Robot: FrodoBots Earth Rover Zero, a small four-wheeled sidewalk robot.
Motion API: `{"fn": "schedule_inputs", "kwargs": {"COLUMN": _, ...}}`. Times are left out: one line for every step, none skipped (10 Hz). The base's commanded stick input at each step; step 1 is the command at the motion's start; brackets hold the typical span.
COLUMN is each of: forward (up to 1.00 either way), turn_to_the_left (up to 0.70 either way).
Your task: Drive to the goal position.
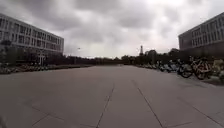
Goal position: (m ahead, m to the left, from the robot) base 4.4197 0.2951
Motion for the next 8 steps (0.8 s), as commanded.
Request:
{"fn": "schedule_inputs", "kwargs": {"forward": 0.00, "turn_to_the_left": 0.00}}
{"fn": "schedule_inputs", "kwargs": {"forward": 0.00, "turn_to_the_left": 0.00}}
{"fn": "schedule_inputs", "kwargs": {"forward": 0.00, "turn_to_the_left": 0.00}}
{"fn": "schedule_inputs", "kwargs": {"forward": 0.00, "turn_to_the_left": 0.00}}
{"fn": "schedule_inputs", "kwargs": {"forward": 0.17, "turn_to_the_left": 0.00}}
{"fn": "schedule_inputs", "kwargs": {"forward": 0.55, "turn_to_the_left": 0.00}}
{"fn": "schedule_inputs", "kwargs": {"forward": 0.70, "turn_to_the_left": 0.00}}
{"fn": "schedule_inputs", "kwargs": {"forward": 0.70, "turn_to_the_left": 0.00}}
